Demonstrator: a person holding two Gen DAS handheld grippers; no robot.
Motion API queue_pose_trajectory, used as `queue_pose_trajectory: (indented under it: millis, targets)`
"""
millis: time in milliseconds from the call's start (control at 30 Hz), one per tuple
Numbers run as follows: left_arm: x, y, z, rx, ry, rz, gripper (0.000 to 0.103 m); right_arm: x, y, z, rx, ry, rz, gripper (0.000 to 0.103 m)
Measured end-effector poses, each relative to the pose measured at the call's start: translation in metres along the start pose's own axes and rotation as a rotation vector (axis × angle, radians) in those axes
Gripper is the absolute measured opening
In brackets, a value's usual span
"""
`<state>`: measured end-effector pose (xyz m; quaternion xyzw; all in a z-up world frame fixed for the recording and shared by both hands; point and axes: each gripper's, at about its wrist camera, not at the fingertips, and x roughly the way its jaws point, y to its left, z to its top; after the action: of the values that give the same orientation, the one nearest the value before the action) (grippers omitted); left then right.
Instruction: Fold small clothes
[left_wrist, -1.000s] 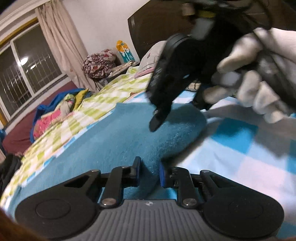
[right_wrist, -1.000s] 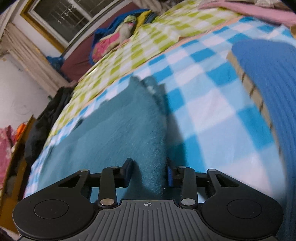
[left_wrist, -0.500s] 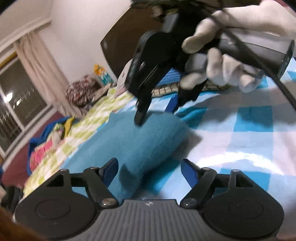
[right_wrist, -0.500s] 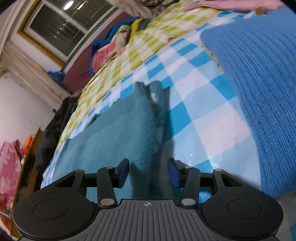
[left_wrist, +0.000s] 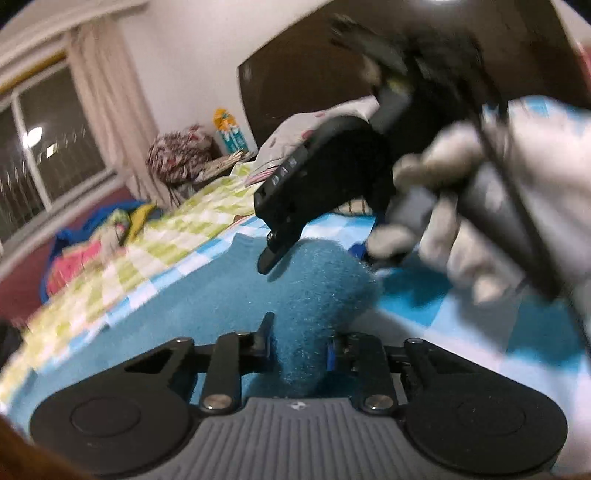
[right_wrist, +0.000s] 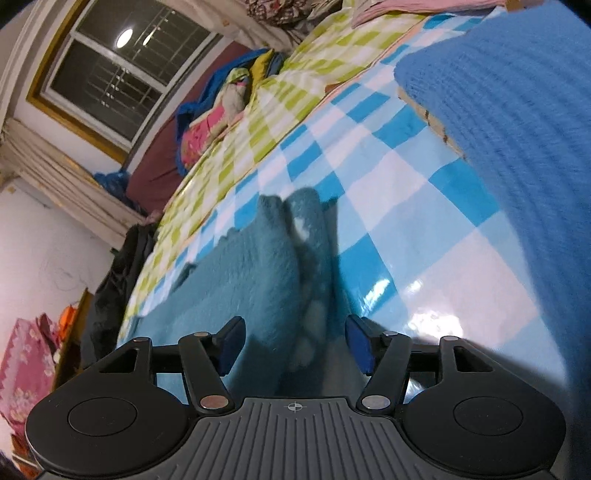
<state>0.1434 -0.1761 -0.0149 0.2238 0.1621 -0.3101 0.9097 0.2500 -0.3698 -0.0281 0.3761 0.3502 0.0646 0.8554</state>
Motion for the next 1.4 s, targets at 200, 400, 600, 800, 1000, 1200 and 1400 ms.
queue_pose_trajectory:
  millis: [200, 400, 600, 800, 1000, 1200, 1400]
  targets:
    - [-0.006, 0.021, 0.002, -0.118, -0.009, -0.052, 0.028, 0.024, 0.009, 0.006, 0.024, -0.002, 0.056, 0.071]
    - [-0.016, 0.024, 0.003, -0.187, -0.011, -0.087, 0.027, 0.027, 0.004, 0.007, 0.098, -0.009, 0.065, 0.027]
    - [-0.060, 0.017, 0.006, -0.252, -0.059, -0.155, 0.027, -0.025, 0.022, -0.009, 0.019, -0.040, 0.054, 0.025]
    - [-0.096, 0.050, 0.012, -0.450, -0.136, -0.217, 0.027, -0.067, 0.055, -0.013, -0.004, -0.076, 0.059, 0.025]
    - [-0.125, 0.119, 0.000, -0.631, -0.212, -0.164, 0.027, -0.055, 0.134, -0.008, -0.119, -0.099, 0.117, 0.025]
    - [-0.144, 0.187, -0.036, -0.732, -0.234, -0.037, 0.027, 0.010, 0.219, -0.025, -0.238, -0.039, 0.148, 0.025]
    - [-0.130, 0.249, -0.097, -0.868, -0.156, 0.065, 0.027, 0.102, 0.264, -0.067, -0.302, 0.062, 0.084, 0.025]
